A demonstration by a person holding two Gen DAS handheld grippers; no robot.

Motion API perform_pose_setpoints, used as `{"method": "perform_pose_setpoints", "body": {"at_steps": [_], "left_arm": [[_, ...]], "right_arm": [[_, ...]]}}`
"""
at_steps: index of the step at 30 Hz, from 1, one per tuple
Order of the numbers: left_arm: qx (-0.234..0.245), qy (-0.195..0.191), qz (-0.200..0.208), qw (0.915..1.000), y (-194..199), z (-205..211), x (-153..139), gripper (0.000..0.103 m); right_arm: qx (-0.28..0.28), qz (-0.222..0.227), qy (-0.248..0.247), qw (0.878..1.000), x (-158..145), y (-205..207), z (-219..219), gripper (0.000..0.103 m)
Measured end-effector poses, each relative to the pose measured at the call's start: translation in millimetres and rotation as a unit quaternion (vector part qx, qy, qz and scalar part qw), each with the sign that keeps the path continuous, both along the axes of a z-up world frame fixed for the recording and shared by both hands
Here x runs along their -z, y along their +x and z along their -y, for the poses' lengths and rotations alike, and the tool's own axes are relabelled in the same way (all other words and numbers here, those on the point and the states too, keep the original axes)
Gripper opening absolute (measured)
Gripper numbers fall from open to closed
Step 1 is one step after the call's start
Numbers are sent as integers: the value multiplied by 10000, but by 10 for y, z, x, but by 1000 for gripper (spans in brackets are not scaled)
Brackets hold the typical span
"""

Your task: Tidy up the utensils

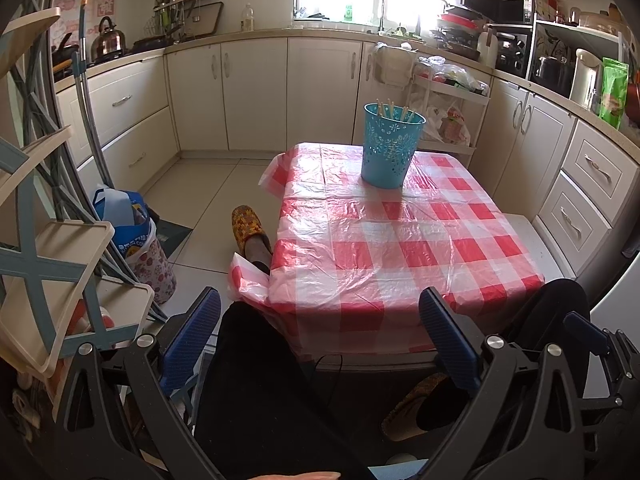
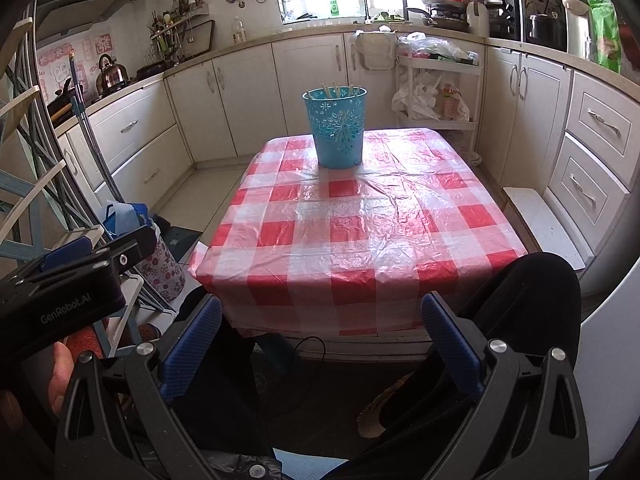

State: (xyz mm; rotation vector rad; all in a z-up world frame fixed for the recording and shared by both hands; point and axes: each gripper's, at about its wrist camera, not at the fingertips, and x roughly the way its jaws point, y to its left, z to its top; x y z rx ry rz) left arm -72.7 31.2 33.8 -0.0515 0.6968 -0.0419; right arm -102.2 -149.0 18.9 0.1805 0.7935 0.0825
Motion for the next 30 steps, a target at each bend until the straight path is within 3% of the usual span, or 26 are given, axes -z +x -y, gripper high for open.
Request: {"method": "perform_pose_setpoints", "body": {"at_steps": [30], "left_arm": [[3, -8, -23, 10000, -3, -1, 14, 95]], "right_arm": [[-13, -32, -14, 10000, 33, -17, -20, 96]]}}
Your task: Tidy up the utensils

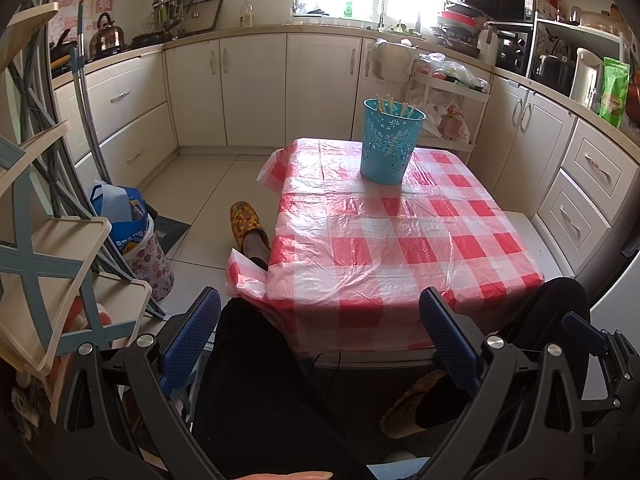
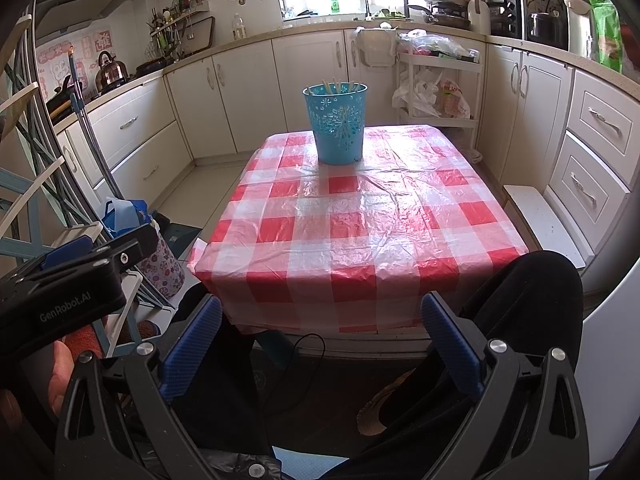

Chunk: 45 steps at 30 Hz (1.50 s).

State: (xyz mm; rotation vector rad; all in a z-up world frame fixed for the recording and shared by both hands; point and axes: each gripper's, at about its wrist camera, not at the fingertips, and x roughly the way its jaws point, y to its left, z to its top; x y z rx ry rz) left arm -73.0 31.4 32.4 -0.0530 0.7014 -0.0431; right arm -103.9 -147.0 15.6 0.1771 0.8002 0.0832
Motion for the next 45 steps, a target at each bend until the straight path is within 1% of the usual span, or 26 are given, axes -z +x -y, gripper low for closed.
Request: {"method": "perform_pose_setpoints", "body": {"at_steps": [21, 45], "left_arm": [[2, -7, -13, 10000, 12, -15, -12, 95], [10, -27, -48, 10000, 14, -21, -1, 95]], "right_arm": [[-19, -49, -13, 10000, 71, -9, 13, 96], [-36, -78, -28, 10000, 65, 6, 11, 96]]}}
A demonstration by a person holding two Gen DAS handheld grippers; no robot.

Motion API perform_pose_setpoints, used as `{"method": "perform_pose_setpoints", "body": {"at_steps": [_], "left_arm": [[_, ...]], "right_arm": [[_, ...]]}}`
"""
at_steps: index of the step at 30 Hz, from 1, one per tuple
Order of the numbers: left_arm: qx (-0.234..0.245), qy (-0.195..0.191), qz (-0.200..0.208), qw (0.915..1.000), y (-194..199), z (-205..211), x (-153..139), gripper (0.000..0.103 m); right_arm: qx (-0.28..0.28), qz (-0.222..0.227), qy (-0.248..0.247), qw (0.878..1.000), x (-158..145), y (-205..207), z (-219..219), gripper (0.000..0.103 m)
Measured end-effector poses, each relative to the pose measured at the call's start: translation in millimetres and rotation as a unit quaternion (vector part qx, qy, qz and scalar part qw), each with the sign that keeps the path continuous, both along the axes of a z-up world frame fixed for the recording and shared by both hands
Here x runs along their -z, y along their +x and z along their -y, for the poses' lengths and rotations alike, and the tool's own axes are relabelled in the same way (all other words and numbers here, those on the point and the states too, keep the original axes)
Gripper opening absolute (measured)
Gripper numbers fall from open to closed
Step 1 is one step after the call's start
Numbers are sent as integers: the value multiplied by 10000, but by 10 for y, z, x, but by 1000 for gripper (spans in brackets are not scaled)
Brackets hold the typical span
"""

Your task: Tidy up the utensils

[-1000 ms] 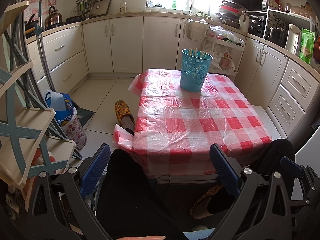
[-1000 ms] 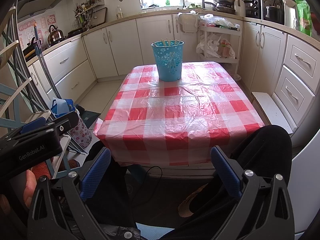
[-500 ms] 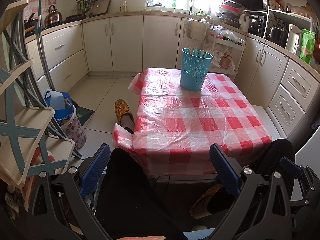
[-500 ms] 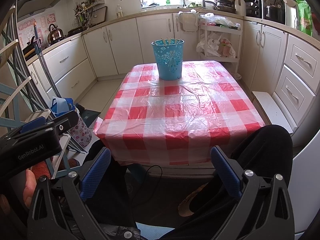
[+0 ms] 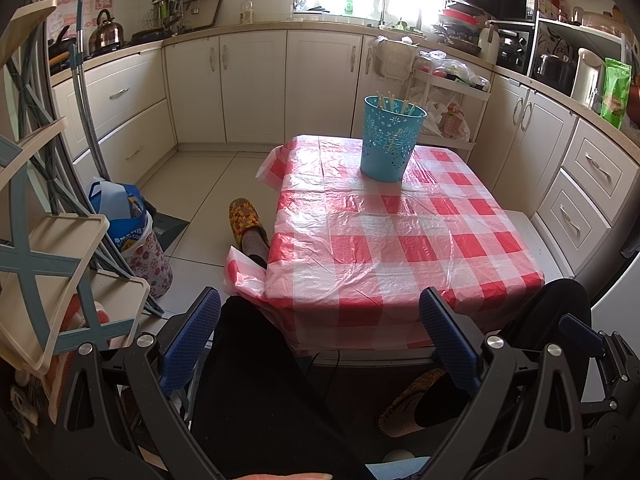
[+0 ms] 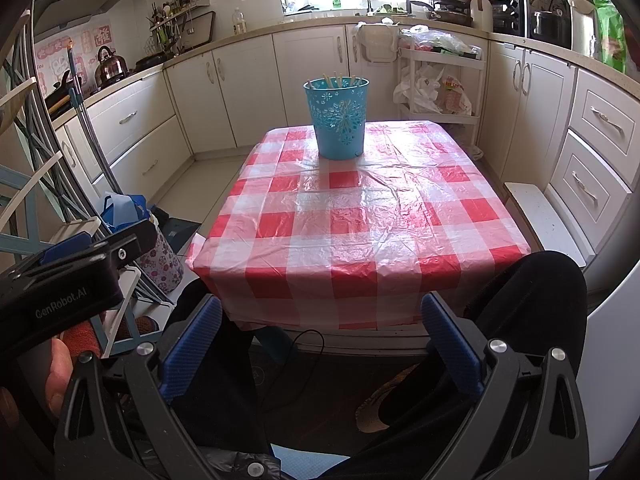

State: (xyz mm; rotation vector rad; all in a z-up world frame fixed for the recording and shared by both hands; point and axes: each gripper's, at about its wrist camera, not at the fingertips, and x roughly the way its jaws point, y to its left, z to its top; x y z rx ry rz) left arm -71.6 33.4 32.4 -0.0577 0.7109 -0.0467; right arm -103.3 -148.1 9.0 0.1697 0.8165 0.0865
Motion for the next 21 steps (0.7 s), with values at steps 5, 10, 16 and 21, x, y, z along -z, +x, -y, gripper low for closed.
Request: {"method": "perform_pose_setpoints", "body": {"at_steps": [5, 10, 16, 21], "left_arm": [[83, -423, -143, 9990, -12, -69, 99, 95], [-32, -221, 92, 9997, -142, -26, 81, 95], [-129, -126, -95, 9998, -68, -30, 73, 95], [-111, -118, -131, 9998, -88, -20, 56, 95]], "right_arm": [[-15, -16, -12, 10000, 21, -11, 8, 96], [-16, -13, -14, 10000, 15, -5, 5, 96], [-23, -16, -25, 10000, 35, -14, 21, 96], [-22, -18, -27, 10000, 34, -17, 26, 96]]}}
